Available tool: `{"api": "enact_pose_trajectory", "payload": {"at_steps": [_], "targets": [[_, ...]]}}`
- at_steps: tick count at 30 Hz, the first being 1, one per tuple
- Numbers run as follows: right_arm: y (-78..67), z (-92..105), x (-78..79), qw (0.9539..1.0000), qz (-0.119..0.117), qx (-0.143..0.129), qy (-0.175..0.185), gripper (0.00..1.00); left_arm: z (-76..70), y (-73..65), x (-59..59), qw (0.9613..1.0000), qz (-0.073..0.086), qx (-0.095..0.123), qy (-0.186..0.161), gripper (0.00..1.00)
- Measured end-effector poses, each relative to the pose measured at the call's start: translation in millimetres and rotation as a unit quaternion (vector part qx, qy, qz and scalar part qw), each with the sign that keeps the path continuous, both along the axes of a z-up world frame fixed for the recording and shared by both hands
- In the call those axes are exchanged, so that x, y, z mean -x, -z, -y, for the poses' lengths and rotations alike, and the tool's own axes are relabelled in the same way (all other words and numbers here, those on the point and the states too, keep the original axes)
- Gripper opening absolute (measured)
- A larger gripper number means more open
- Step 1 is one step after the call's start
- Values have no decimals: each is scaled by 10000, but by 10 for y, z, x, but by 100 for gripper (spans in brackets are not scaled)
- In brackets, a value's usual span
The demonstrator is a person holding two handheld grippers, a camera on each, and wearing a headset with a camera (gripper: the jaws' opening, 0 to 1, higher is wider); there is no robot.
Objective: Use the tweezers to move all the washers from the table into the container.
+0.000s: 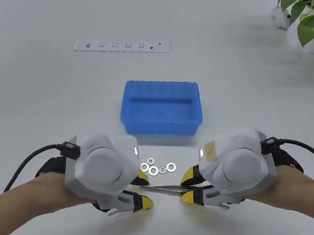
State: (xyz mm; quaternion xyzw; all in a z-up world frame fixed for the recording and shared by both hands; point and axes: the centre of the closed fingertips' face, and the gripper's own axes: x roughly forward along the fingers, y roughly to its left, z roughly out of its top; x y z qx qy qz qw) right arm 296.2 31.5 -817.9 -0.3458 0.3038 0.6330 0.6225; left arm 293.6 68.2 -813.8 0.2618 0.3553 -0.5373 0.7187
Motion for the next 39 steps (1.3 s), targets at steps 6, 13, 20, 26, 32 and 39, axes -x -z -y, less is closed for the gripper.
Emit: {"api": "enact_pose_trajectory", "payload": {"at_steps": [6,13,20,26,32,39], "targets": [[3,-8,4,10000,16,52,-12,13,-22,11,-25,9996,78,-216,139,11],[1,-38,-33,9999,0,105,63,11,-4,11,20,9993,-6,-242,282,6],[6,-37,-21,9993,135,280,-191,8,-8,10,22,9994,-10,-250,227,6],[4,-61,16,9990,196,256,-314,7,-31,12,68,9990,38,-337,298,6],[-42,-111,100,9987,297,132,-385,6,-33,14,113,9982,137,-393,437,9],[-134,-142,68,9988,352,-23,-344,6,-64,17,75,9978,229,-468,412,6]]}}
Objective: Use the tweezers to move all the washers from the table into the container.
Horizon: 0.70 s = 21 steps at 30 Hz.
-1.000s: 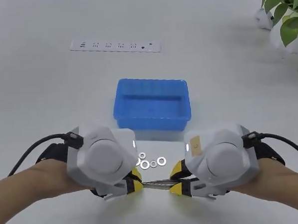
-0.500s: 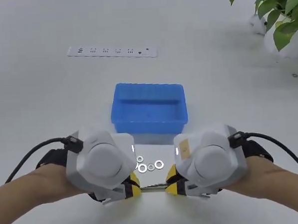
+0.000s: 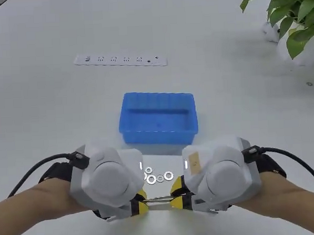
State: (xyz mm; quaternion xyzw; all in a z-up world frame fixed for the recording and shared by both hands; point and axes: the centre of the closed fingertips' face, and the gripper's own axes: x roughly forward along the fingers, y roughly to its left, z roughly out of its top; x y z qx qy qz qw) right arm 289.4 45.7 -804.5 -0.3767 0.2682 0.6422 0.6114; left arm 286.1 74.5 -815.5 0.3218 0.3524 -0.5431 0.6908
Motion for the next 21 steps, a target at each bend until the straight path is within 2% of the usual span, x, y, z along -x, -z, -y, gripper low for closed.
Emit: {"api": "enact_pose_trajectory", "payload": {"at_steps": [1,2,3,7,10,13,17,21], "targets": [[1,-1,1,10000,-12,-12,20,6,4,-14,-2,10000,-8,44,19,6],[2,3,3,10000,-2,-11,14,6,11,-41,11,9998,-121,137,-53,6],[1,7,6,10000,5,-13,13,7,7,-59,8,9997,-136,175,-76,5],[-24,-9,1,9999,-27,-121,98,7,-19,-151,9,9996,-90,268,-83,5],[-75,-35,17,9998,40,-189,64,7,-28,-238,17,9996,4,295,-37,6],[-97,-48,43,9997,92,-248,12,7,-14,-397,30,9988,81,474,-21,6],[-141,-86,85,9984,89,-564,-25,7,22,-564,61,9973,166,709,3,6],[-199,-98,104,9967,78,-811,63,7,50,-659,85,9961,236,852,-24,6]]}}
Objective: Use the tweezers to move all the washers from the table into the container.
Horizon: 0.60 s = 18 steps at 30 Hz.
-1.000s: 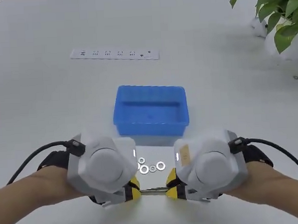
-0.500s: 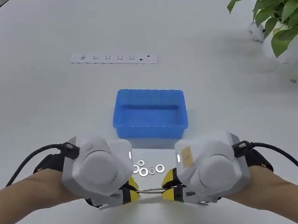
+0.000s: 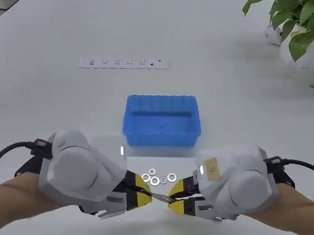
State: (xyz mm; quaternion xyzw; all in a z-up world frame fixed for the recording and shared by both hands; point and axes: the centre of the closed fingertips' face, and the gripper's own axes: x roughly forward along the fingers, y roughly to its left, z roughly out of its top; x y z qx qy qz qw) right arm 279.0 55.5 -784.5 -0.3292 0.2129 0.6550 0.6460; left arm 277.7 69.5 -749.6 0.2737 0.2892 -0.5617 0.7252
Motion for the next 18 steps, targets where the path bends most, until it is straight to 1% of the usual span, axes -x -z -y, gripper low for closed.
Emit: {"api": "enact_pose_trajectory", "payload": {"at_steps": [3,5,7,8,11,16,18], "targets": [[-11,-10,5,9999,-38,-104,48,7,44,-51,5,9999,29,96,-41,6],[-27,-12,6,9999,-28,-157,65,7,78,-88,10,9999,112,101,-5,6],[-41,-15,10,9997,-38,-214,72,7,93,-112,9,9998,142,129,24,5],[-51,-15,8,9996,-57,-264,98,7,105,-131,-7,9997,157,175,-14,5],[-59,-3,6,9993,-85,-328,127,7,124,-159,-23,9996,163,244,-55,5],[-68,15,7,9989,-125,-418,175,7,157,-199,-30,9992,102,368,-122,7],[-72,23,9,9986,-158,-466,208,7,170,-206,-31,9991,130,393,-114,8]]}}
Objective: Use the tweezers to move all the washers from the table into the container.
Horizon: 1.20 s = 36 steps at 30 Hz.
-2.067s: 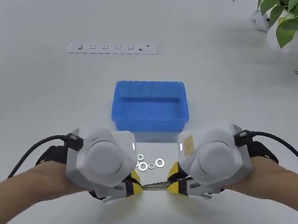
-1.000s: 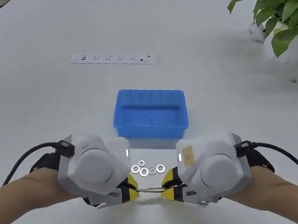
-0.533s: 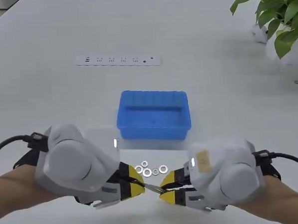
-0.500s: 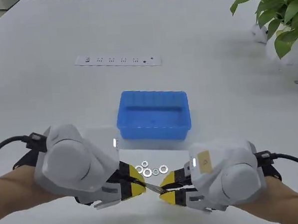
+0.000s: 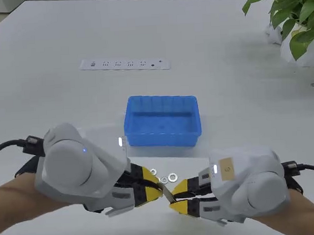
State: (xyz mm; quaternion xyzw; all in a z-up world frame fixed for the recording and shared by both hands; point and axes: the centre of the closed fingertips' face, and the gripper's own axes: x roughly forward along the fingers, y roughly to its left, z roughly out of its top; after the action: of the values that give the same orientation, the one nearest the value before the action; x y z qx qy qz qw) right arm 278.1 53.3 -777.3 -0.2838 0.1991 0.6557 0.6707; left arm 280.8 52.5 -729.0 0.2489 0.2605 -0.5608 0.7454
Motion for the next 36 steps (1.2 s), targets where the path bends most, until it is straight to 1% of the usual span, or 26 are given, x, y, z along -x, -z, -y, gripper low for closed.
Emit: {"api": "enact_pose_trajectory", "payload": {"at_steps": [2,3,4,5,6,8,10,12,14,15,16,17,19,20,21,22,23,26,28,29,30,33,36], "targets": [[-2,8,-2,10000,-13,-34,30,7,23,-16,11,10000,-17,47,11,8],[-1,10,-4,10000,-31,-42,55,7,57,-50,12,9999,-1,167,24,9],[6,12,7,10000,-50,-35,47,7,110,-102,23,9993,-69,373,2,9],[22,10,27,10000,-39,-19,15,7,150,-155,22,9985,-116,535,-30,9],[30,6,44,10000,-32,-8,-10,7,147,-164,1,9988,-42,488,-22,9],[30,-7,68,10000,-61,-32,-28,7,145,-137,-8,9991,-13,413,14,7],[28,-19,78,9999,-78,-65,-16,7,110,-51,0,9997,-59,242,26,8],[17,-22,75,9999,-70,-91,-4,7,91,-51,7,9997,-62,239,8,10],[3,-23,69,9998,-102,-139,29,7,53,-72,14,9994,-106,329,-74,15],[-3,-22,61,9998,-99,-159,39,7,15,-56,17,9994,-133,300,-107,16],[-6,-21,58,9998,-102,-159,46,7,-18,-28,22,9996,-125,214,-105,16],[-5,-20,50,9998,-103,-156,50,7,-75,18,30,9999,-108,57,-77,16],[-8,-22,37,9998,-106,-165,67,7,-107,49,45,9999,-134,9,-64,16],[-19,-29,34,9996,-147,-211,92,7,-114,42,46,9999,-131,53,-79,15],[-34,-37,30,9995,-153,-253,110,7,-97,18,42,9997,-128,165,-99,13],[-44,-40,30,9994,-165,-272,117,7,-69,-19,25,9992,-130,334,-167,11],[-49,-43,28,9994,-170,-284,129,7,-64,-29,17,9990,-147,379,-195,9],[-50,-30,18,9994,-149,-263,148,7,-42,-17,50,9989,-221,392,-111,8],[-55,-22,32,9994,-160,-268,121,7,-29,-28,72,9989,-201,422,-55,8],[-60,-22,38,9994,-156,-277,117,7,-20,-41,88,9988,-216,443,-25,7],[-65,-25,44,9994,-166,-298,116,7,-7,-61,100,9986,-206,478,1,7],[-87,-65,69,9989,-204,-395,124,7,49,-138,136,9982,-110,582,101,7],[-97,-116,100,9988,-190,-440,88,7,81,-164,165,9980,-51,614,167,7]]}}
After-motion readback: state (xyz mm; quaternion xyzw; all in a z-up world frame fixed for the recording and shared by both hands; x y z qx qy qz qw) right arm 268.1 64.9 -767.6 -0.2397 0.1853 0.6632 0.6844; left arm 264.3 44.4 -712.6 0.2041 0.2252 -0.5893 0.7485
